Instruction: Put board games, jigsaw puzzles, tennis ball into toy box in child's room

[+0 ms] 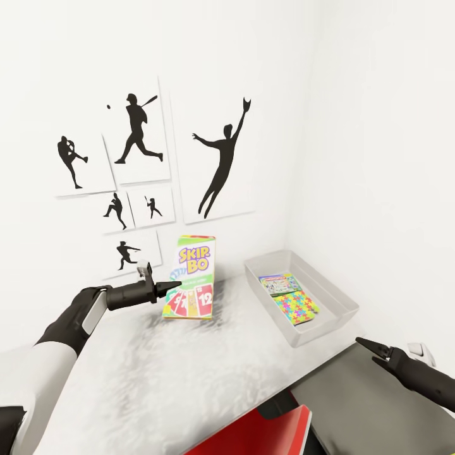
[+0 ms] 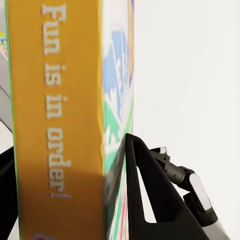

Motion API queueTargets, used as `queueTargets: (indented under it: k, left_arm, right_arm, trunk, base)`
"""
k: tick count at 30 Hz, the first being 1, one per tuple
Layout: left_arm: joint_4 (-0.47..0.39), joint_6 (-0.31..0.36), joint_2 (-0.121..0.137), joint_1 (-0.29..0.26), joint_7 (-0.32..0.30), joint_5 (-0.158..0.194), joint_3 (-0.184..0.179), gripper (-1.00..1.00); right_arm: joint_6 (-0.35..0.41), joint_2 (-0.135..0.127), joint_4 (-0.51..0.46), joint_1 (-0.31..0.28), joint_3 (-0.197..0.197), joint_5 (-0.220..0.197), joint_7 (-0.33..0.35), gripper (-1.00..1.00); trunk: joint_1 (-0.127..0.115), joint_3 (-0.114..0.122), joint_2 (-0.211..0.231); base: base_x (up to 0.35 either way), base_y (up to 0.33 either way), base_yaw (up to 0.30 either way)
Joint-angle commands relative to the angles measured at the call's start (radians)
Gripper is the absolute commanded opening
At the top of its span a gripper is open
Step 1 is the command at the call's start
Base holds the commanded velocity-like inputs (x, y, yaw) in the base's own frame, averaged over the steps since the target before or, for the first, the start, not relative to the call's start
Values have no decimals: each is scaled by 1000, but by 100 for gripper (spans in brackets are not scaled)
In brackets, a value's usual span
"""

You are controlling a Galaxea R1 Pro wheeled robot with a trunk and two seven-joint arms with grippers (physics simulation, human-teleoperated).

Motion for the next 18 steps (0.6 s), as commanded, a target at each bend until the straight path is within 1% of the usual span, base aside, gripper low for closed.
queueTargets:
  k: [1, 10, 12, 13, 14, 15, 17, 18]
  left_arm:
    - [0, 7, 0, -1, -1, 3, -1, -100]
    - [0, 8, -1, -1, -2, 4, -1, -100]
    - [0, 9, -3, -1, -2, 5, 0, -100]
    - [0, 10, -9, -1, 3, 5, -1, -100]
    - [0, 11, -24, -1, 9, 3, -5, -100]
    - [1, 14, -46, -2, 18, 1, -10, -100]
    - [1, 20, -109, -9, 57, 1, -16, -100]
    - [1, 22, -144, -12, 88, 1, -18, -100]
  right_arm:
    - [5, 0, 0, -1, -1, 6, 7, 100]
    - [5, 0, 0, -1, -2, 6, 7, 100]
    - [5, 0, 0, -1, -2, 5, 8, 100]
    - [5, -1, 0, -1, -2, 5, 8, 100]
    - [5, -1, 0, -1, -2, 5, 8, 100]
    - [5, -1, 0, -1, -2, 4, 8, 100]
    - [5, -1, 0, -1, -3, 5, 7, 100]
    - [5, -1, 0, -1, -3, 5, 7, 100]
  trunk:
    - [1, -2, -2]
    - [1, -2, -2]
    - [1, -2, -2]
    - [1, -2, -2]
    - [1, -2, -2]
    - [1, -2, -2]
    - [1, -2, -2]
    - [1, -2, -2]
  base:
    - [0, 0, 0]
    - [0, 0, 0]
    - [0, 0, 0]
    - [0, 0, 0]
    - [0, 0, 0]
    - [0, 0, 0]
    - [0, 0, 0]
    - [0, 0, 0]
